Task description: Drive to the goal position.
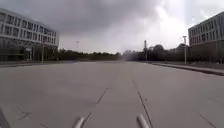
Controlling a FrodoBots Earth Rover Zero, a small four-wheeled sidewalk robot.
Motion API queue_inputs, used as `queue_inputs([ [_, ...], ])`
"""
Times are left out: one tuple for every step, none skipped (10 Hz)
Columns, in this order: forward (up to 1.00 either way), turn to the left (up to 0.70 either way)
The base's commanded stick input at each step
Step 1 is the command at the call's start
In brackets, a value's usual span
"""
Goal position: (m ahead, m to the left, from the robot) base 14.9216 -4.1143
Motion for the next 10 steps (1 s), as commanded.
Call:
queue_inputs([
  [0.7, 0.0],
  [0.7, 0.0],
  [0.7, 0.0],
  [0.7, 0.0],
  [0.7, 0.0],
  [0.7, 0.0],
  [0.7, 0.0],
  [0.7, 0.0],
  [0.7, 0.0],
  [0.7, 0.0],
])
